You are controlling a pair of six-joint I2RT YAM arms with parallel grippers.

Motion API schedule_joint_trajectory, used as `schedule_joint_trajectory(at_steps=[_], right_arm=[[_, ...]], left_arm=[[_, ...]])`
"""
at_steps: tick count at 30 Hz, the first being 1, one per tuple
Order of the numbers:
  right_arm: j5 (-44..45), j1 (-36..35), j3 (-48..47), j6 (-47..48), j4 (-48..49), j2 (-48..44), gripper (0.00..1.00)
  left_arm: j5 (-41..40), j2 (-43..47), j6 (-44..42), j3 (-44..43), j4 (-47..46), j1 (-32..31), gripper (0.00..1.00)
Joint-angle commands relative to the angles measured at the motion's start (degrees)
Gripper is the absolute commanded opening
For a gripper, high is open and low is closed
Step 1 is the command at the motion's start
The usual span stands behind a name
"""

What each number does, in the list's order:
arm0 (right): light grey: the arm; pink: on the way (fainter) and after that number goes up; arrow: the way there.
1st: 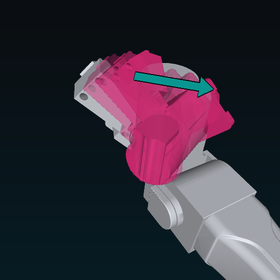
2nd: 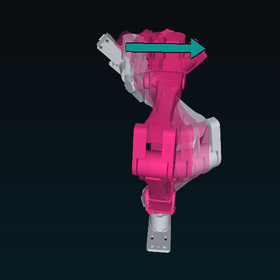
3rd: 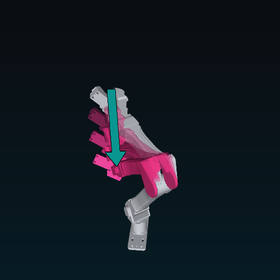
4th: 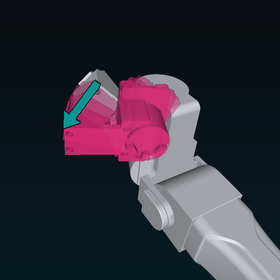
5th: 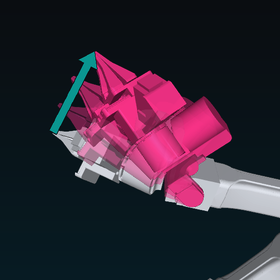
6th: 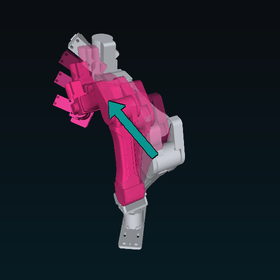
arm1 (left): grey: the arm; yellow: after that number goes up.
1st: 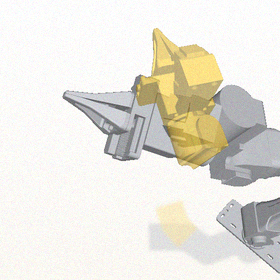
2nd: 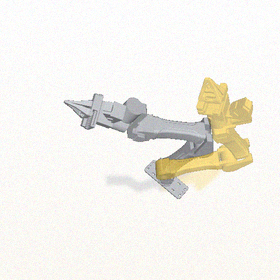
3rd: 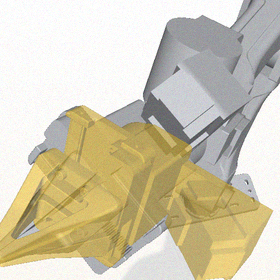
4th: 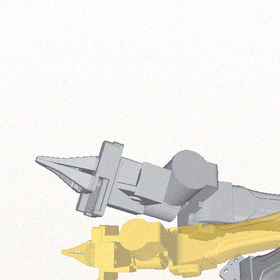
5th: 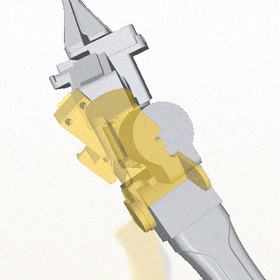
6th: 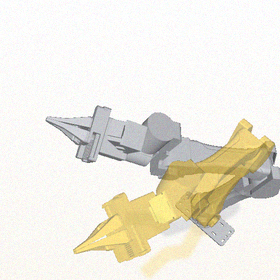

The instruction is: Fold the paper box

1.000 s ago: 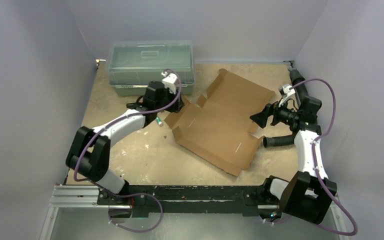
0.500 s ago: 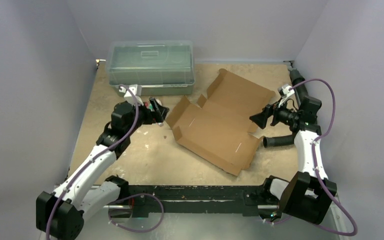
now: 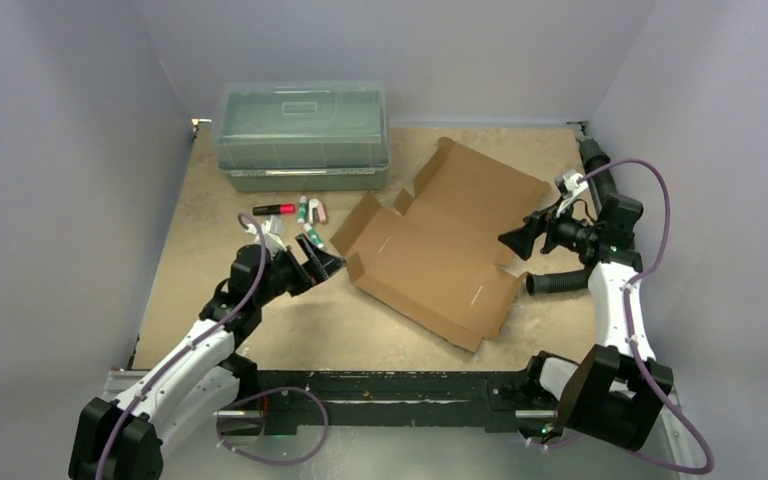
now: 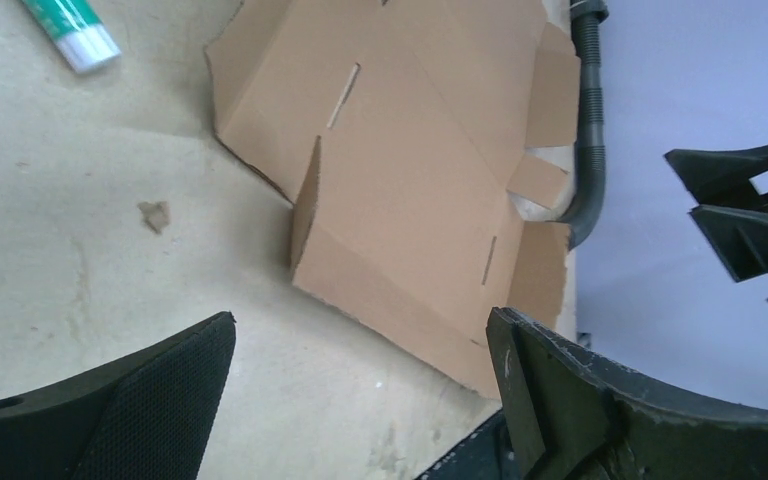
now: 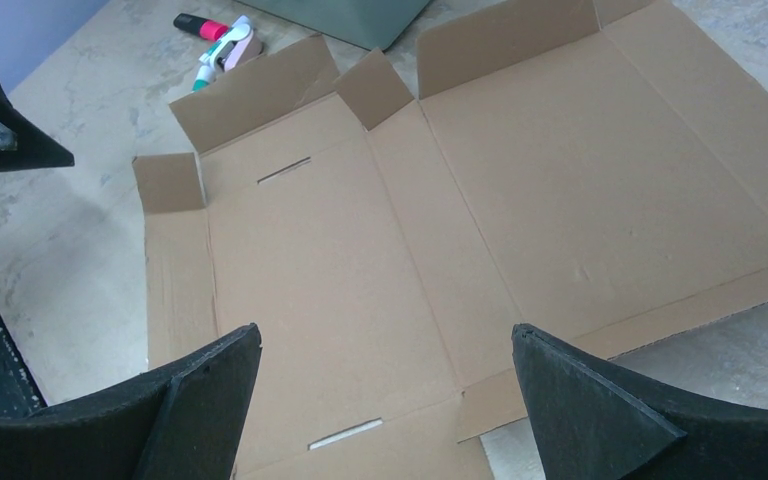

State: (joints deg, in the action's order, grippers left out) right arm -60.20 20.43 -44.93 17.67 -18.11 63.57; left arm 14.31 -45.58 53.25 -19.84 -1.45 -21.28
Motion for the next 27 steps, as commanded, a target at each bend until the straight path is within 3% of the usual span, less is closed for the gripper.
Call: schedule_joint_trajectory(at_steps=[1, 6, 12, 18, 27], right_arm=[[-1.3, 0.5, 0.2, 0.9, 0.4, -1.0, 0.99], [-1.2, 0.4, 0.4, 1.0, 0.4, -0.9, 0.99], [-0.7, 0.4, 0.4, 1.1, 0.1, -0.6, 0.99], [-0.5, 0.4, 0.3, 1.2, 0.0, -0.4, 0.99], [-0.9, 0.5, 0.4, 1.3, -0.2, -0.5, 0.99]], left_arm=[[0.7, -1.2, 9.2, 0.3, -4.8, -2.4, 0.96], [-12.6, -5.1, 18.2, -1.5, -0.2, -12.7, 0.93], [-21.1, -12.5, 26.1, -5.6, 5.1, -21.2, 0.87], [-25.4, -20.8, 32.2, -6.3, -4.6, -28.1, 0.80], [-29.1, -31.3, 38.3, -9.5, -9.8, -33.0, 0.70]])
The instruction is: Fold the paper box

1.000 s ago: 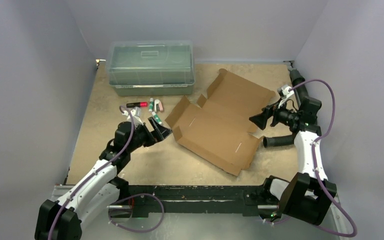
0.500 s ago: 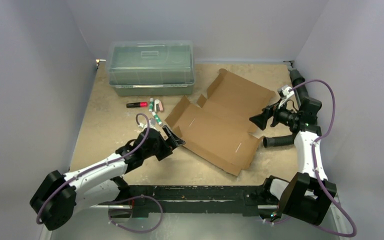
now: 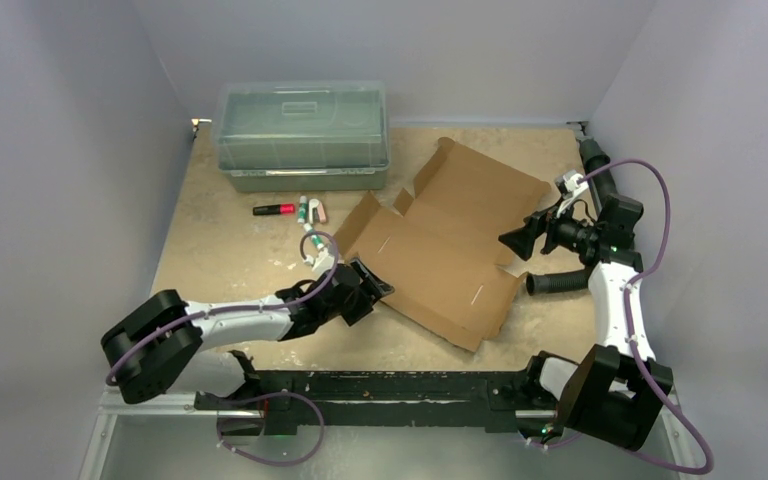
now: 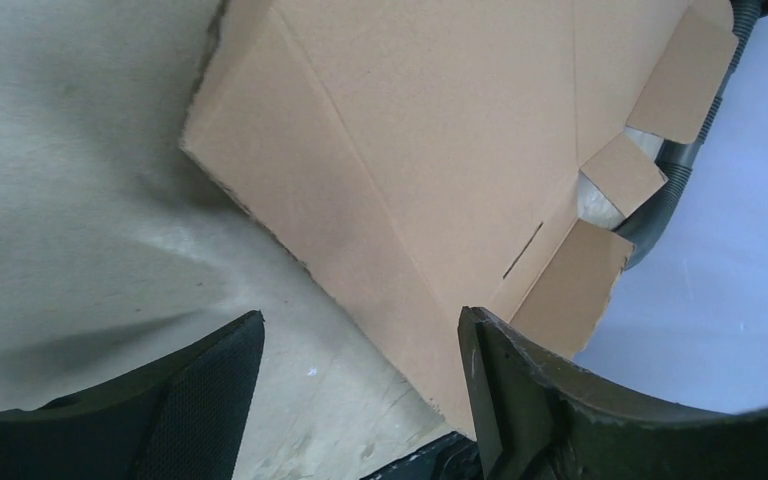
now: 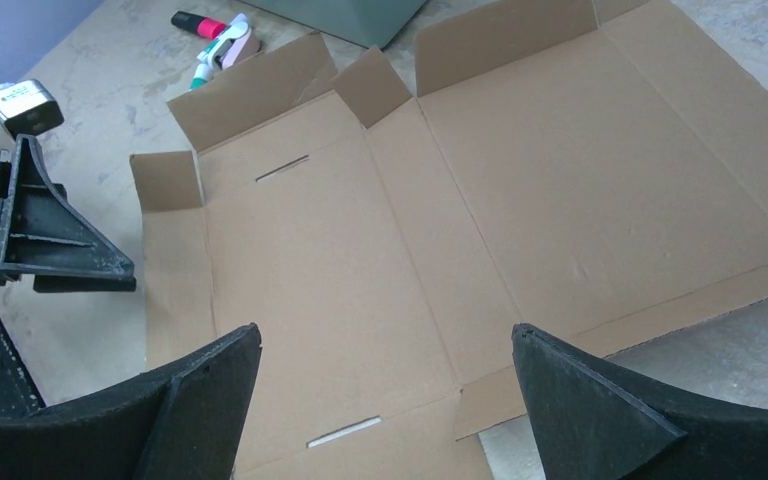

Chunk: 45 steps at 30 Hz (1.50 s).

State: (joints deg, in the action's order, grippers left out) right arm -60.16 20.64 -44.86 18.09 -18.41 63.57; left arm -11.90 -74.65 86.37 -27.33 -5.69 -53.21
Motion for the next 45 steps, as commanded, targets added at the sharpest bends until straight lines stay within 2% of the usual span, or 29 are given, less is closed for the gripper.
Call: schedule_joint_trajectory(at_steps=[1, 7, 14, 17, 20, 22, 24, 26, 27, 28, 32, 34, 41, 44, 45], right_arm=[[-1.1, 0.3, 0.2, 0.9, 0.2, -0.5, 0.99], [-1.6, 0.3, 0.2, 1.0, 0.1, -0.5, 0.99], [-1.7, 0.2, 0.2, 1.2, -0.1, -0.8, 0.99], [-1.6, 0.2, 0.2, 1.8, -0.6, -1.0, 0.99], [-5.1, 0.3, -0.3, 5.9, -4.3, -0.7, 0.99], [-8.6, 0.3, -2.2, 18.2, -14.2, 0.2, 0.99], [-11.0, 0.2, -5.1, 43.0, -29.9, 1.9, 0.99], [-11.7, 0.1, -7.2, 60.5, -45.7, 4.6, 0.99], [-11.4, 0.1, -7.9, 74.0, -52.8, 6.2, 0.99], [-11.0, 0.1, -8.4, 82.7, -58.9, 8.0, 0.99], [-5.8, -1.3, -8.9, 88.0, -60.3, 8.5, 0.99], [-4.1, -1.9, -8.8, 85.2, -57.3, 5.5, 0.99], [0.8, -2.9, -5.9, 55.3, -33.7, -6.1, 0.99], [-1.2, -2.9, -6.2, 42.0, -29.5, -5.9, 0.99], [-1.9, -2.9, -6.9, 42.8, -32.1, -5.1, 0.99]], left_arm=[[-2.8, -3.1, 6.0, -1.8, -6.4, -1.2, 0.69], [-4.0, -6.0, 9.1, -1.9, -9.1, -2.0, 0.61], [-4.8, -7.2, 6.9, -2.5, -10.2, -2.2, 0.52], [-4.8, -6.8, 1.6, -2.7, -9.8, -2.2, 0.51], [-5.1, -4.7, -8.7, -3.6, -4.9, -2.2, 0.57], [-4.7, -2.0, -16.0, -3.5, -1.7, -2.2, 0.63], [-3.0, 2.0, -23.1, -2.6, 0.2, -2.2, 0.67], [-0.5, 6.9, -27.9, -0.7, 0.8, -2.2, 0.71], [0.4, 9.5, -30.0, -0.2, 1.6, -2.1, 0.72], [1.0, 11.9, -31.9, 0.4, 2.9, -2.1, 0.73], [-0.5, 21.7, -37.6, -0.3, 9.5, -1.2, 0.82], [-0.1, 24.0, -40.8, -2.3, 11.1, 2.0, 0.88], [20.2, 19.6, -48.3, -9.9, 12.4, 24.3, 0.93], [25.4, 16.1, -48.6, -10.0, 10.9, 31.5, 0.91], [26.6, 15.3, -48.7, -9.9, 10.8, 33.9, 0.91]])
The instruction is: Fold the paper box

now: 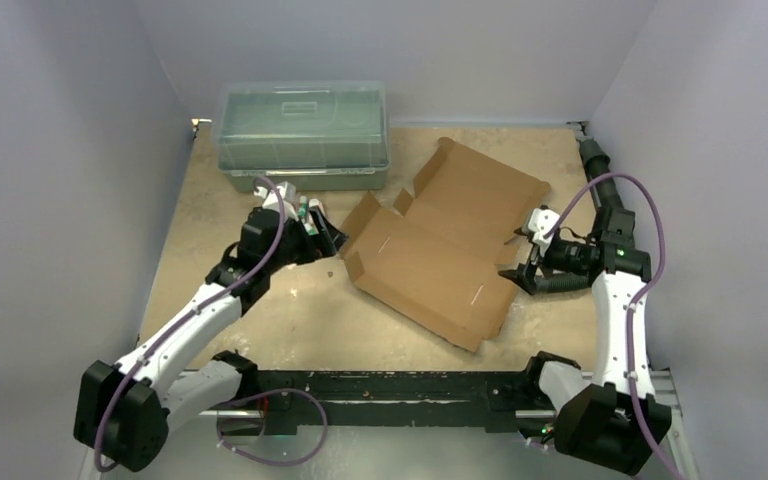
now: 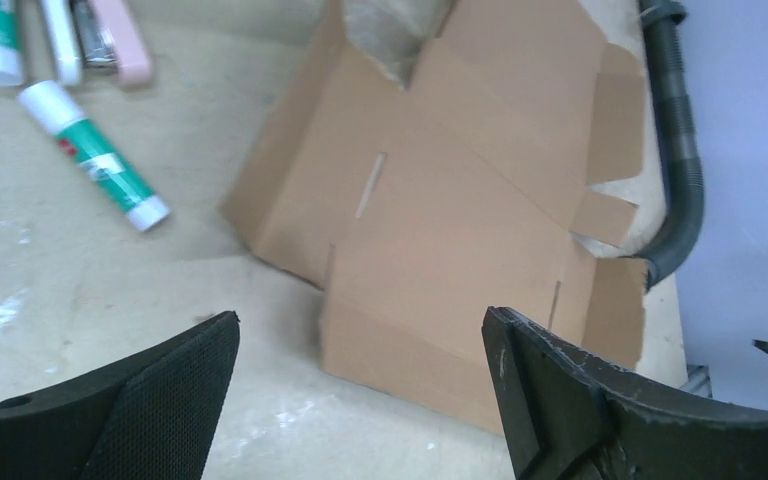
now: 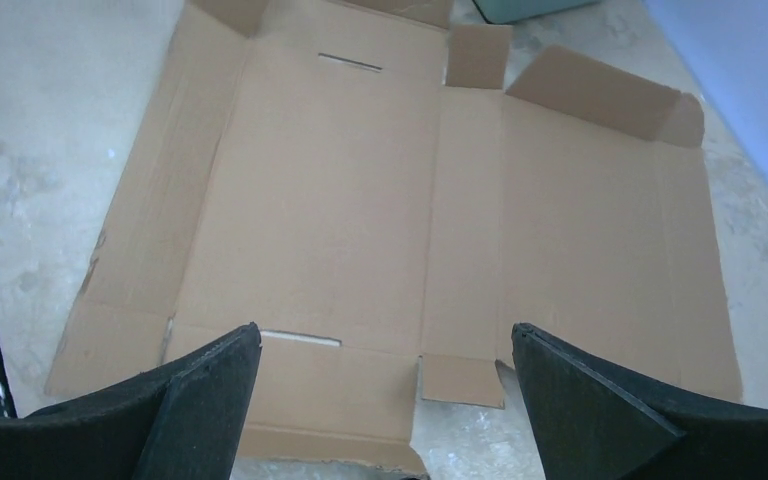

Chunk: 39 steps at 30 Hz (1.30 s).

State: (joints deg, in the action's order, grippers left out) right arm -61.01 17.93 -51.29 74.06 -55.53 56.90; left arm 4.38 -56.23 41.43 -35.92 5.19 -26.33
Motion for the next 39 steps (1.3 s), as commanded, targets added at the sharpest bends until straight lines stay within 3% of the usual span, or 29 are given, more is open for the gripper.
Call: schedule_joint_trajectory(at_steps=[1, 4, 9, 17, 21, 24, 26, 30, 35, 39], right_arm=[[-1.2, -0.2, -1.3, -8.6, 1.1, 2.7, 0.99], [-2.3, -0.2, -2.1, -2.0, -4.3, 5.1, 0.99], [0.3, -0.2, -0.2, -7.5, 0.2, 4.5, 0.99], [6.8, -0.2, 1.4, -19.2, 10.8, 2.9, 0.99], [9.2, -0.2, -0.3, -21.1, 10.6, 4.9, 0.99], [8.8, -0.2, -0.6, -19.8, 8.0, 6.0, 0.98], [9.8, -0.3, -1.2, -17.2, 5.0, 6.4, 0.98], [13.0, -0.3, -3.9, -5.6, -2.3, 8.1, 0.99], [11.3, -0.5, -6.0, -13.9, 3.1, 10.3, 0.99], [9.1, -2.8, -1.9, -26.7, 15.4, 8.7, 0.99]], left_arm=[[11.6, -3.9, -3.7, -1.0, -0.3, 9.8, 0.90], [14.7, -6.5, -1.6, 0.4, -2.3, 16.3, 0.84], [17.6, -11.0, 0.9, 1.9, -4.3, 17.7, 0.72], [16.3, -9.0, -3.6, 0.7, 0.3, 17.6, 0.71], [18.8, -8.2, -7.3, 0.1, 0.1, 17.6, 0.71], [21.3, -8.8, -4.2, 0.3, -3.3, 17.3, 0.70], [20.3, -8.3, -0.2, 1.9, -7.0, 14.4, 0.69], [9.3, -5.2, 10.5, 6.2, -7.3, 1.3, 0.70], [-4.7, -1.0, 32.8, 16.6, -13.7, -12.2, 0.70], [-11.3, -4.4, 40.6, 17.6, -16.5, -19.9, 0.70]])
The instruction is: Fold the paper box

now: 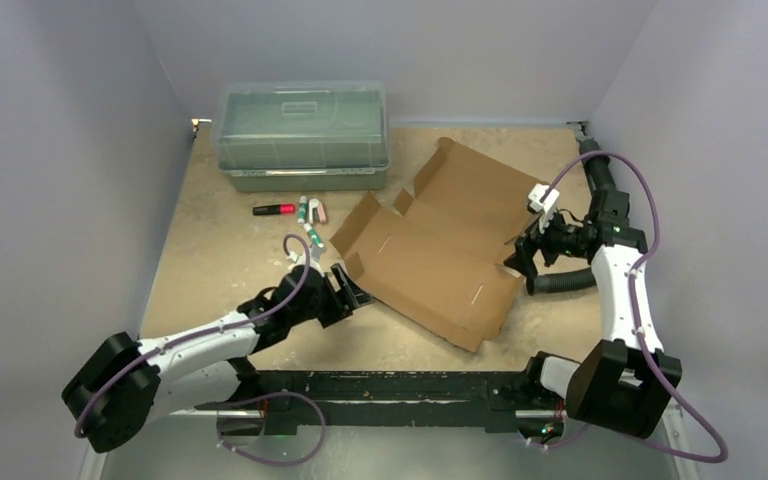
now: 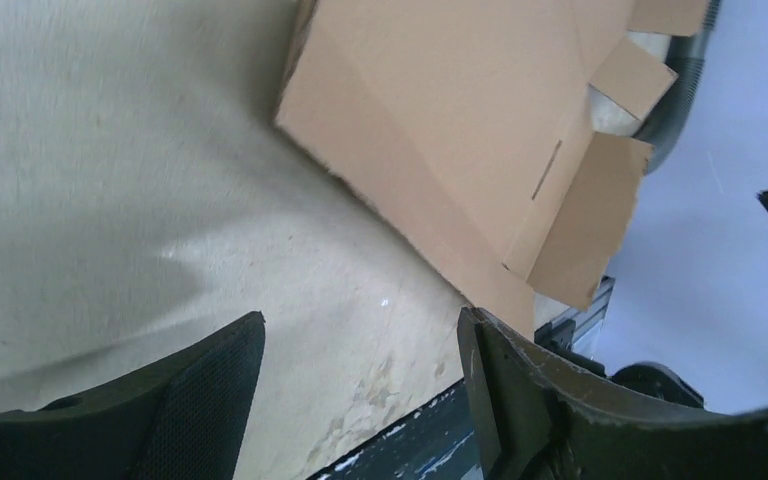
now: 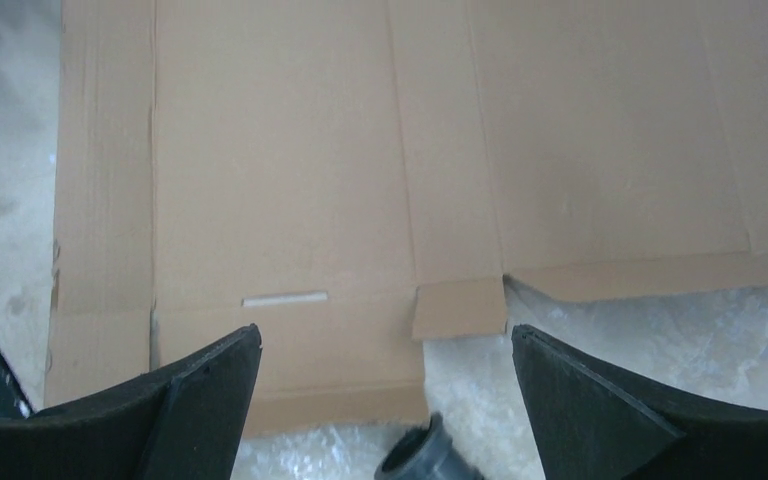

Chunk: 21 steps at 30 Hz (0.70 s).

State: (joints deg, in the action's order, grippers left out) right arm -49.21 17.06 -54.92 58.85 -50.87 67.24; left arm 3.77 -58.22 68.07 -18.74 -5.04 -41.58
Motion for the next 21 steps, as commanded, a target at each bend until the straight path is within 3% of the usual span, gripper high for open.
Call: schedule_joint_trajectory(at_steps=[1, 10, 16, 18, 21], right_arm=[[-3.0, -2.3, 3.4, -15.5, 13.6, -2.5, 0.99], [-2.7, -2.4, 8.2, -17.5, 18.2, -6.0, 0.99], [-3.2, -2.4, 8.6, -17.2, 17.9, -5.9, 0.99], [-3.3, -2.4, 8.7, -17.2, 17.9, -6.2, 0.99], [-3.6, -2.4, 8.7, -17.1, 17.8, -6.5, 0.99]], left_arm=[[-11.0, -4.9, 15.4, -0.4, -7.0, -5.6, 0.70], [-12.9, -21.8, 19.5, -6.8, -13.8, -10.5, 0.66], [-14.5, -27.7, 21.4, -8.6, -16.5, -11.1, 0.51], [-15.1, -28.1, 21.9, -8.6, -17.0, -11.2, 0.41], [-16.0, -27.9, 21.9, -8.6, -17.1, -11.2, 0.17]])
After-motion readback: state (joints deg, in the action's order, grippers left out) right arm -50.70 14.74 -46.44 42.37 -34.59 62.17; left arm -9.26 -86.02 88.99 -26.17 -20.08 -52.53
